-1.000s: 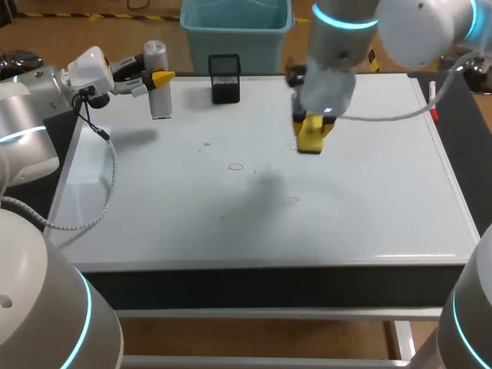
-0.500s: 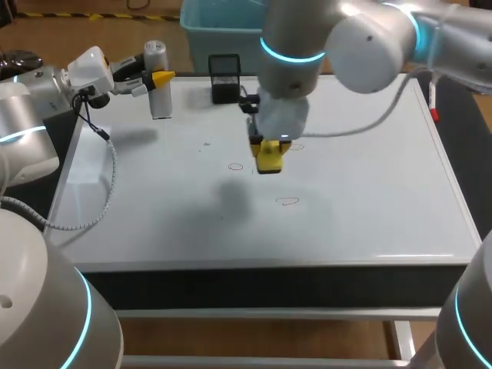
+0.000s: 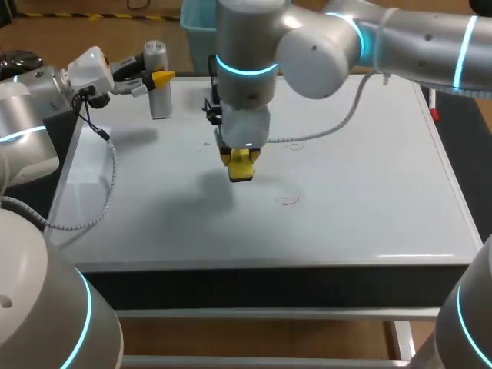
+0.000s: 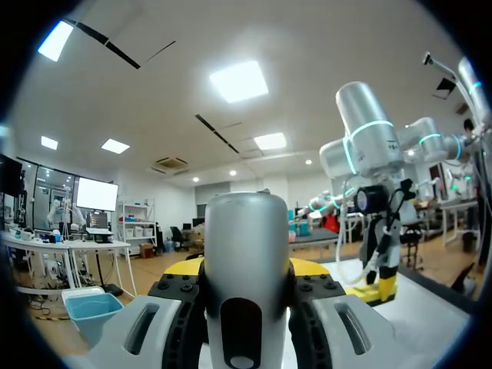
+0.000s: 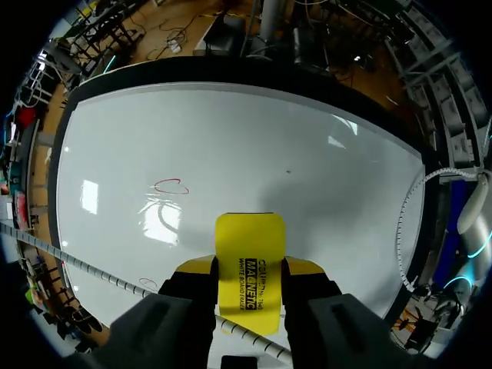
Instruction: Pick up the inspection probe, press it on each red-marked spot on the whiteboard one by one, put down the probe, pick up the eraser, and wipe off all the red marks.
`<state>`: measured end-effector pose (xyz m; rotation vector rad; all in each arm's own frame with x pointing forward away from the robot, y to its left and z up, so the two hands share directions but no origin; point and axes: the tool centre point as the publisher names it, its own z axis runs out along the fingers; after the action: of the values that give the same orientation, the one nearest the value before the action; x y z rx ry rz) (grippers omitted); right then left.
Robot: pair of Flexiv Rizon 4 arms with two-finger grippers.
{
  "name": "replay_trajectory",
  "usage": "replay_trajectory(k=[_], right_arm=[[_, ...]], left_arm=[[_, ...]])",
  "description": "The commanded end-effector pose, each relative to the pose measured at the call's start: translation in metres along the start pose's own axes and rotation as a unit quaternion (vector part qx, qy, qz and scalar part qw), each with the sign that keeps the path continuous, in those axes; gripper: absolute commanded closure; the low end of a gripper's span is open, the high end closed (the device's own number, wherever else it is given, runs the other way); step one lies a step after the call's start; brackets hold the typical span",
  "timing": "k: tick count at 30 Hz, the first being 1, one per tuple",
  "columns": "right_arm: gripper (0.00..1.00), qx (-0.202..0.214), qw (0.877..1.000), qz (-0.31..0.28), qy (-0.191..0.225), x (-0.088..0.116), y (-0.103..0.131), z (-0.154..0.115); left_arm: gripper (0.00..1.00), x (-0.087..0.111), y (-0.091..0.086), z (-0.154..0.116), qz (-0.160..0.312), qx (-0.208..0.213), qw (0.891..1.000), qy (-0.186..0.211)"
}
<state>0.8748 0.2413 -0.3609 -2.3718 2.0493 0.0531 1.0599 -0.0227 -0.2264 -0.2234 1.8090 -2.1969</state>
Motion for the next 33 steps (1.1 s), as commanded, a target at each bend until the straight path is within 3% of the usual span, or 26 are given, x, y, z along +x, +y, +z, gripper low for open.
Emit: replay_trajectory(k=[1,16,33], right_arm=[[1.0,-0.012,1.0,0.002,0.023,-0.009,-0.013,0.013],[1.0,-0.036,0.999,0.007,0.018,-0.011,-0.032,0.03],[1.0,-0.054,0.998,0.013,0.024,-0.005,-0.033,0.055]], left_arm=[[1.0,0.0,-0.001,0.0,0.0,0.0,1.0,0.001],[1.0,0.0,-0.001,0.0,0.0,0.0,1.0,0.001],[1.0,0.0,-0.001,0.0,0.0,0.0,1.0,0.001]])
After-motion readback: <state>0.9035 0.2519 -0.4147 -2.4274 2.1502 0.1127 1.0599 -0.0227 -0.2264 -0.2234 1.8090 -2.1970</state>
